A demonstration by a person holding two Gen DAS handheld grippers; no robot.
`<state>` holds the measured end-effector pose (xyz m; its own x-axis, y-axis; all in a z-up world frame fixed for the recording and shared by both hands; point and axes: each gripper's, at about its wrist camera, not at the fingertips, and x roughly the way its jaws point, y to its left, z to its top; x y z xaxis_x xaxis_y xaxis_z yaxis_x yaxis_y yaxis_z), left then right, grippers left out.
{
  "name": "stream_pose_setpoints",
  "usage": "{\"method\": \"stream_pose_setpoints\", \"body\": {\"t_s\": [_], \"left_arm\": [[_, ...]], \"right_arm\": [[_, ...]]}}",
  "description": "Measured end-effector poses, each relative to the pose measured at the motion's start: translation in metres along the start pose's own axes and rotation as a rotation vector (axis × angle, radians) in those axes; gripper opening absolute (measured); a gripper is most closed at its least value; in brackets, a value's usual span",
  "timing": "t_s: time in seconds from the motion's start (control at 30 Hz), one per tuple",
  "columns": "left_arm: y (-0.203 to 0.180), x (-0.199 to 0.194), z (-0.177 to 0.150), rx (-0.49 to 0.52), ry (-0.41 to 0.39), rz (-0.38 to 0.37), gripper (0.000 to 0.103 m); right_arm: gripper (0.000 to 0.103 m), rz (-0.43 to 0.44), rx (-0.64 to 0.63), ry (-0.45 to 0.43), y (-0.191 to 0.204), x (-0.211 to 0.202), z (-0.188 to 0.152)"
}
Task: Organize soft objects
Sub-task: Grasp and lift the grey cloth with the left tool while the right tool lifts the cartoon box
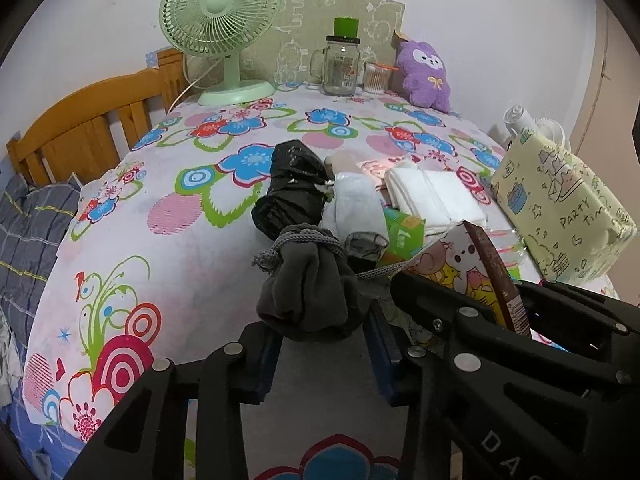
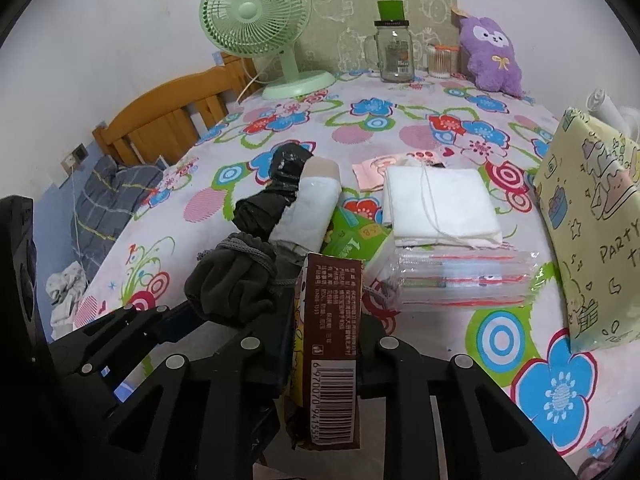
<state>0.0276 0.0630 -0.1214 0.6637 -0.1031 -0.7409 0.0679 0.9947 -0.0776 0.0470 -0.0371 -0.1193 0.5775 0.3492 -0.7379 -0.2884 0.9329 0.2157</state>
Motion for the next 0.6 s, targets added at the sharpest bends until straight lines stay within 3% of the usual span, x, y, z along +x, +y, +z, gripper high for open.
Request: {"method": "stream_pose_setpoints", "body": {"t_s": [0.6], "left_arm": [[-0.024, -0.041, 0.034, 0.011, -0.105, -0.002, 0.038]], "right_arm": [[0.026, -0.014, 0.002, -0.110, -0.009, -0.053, 0.029]]}}
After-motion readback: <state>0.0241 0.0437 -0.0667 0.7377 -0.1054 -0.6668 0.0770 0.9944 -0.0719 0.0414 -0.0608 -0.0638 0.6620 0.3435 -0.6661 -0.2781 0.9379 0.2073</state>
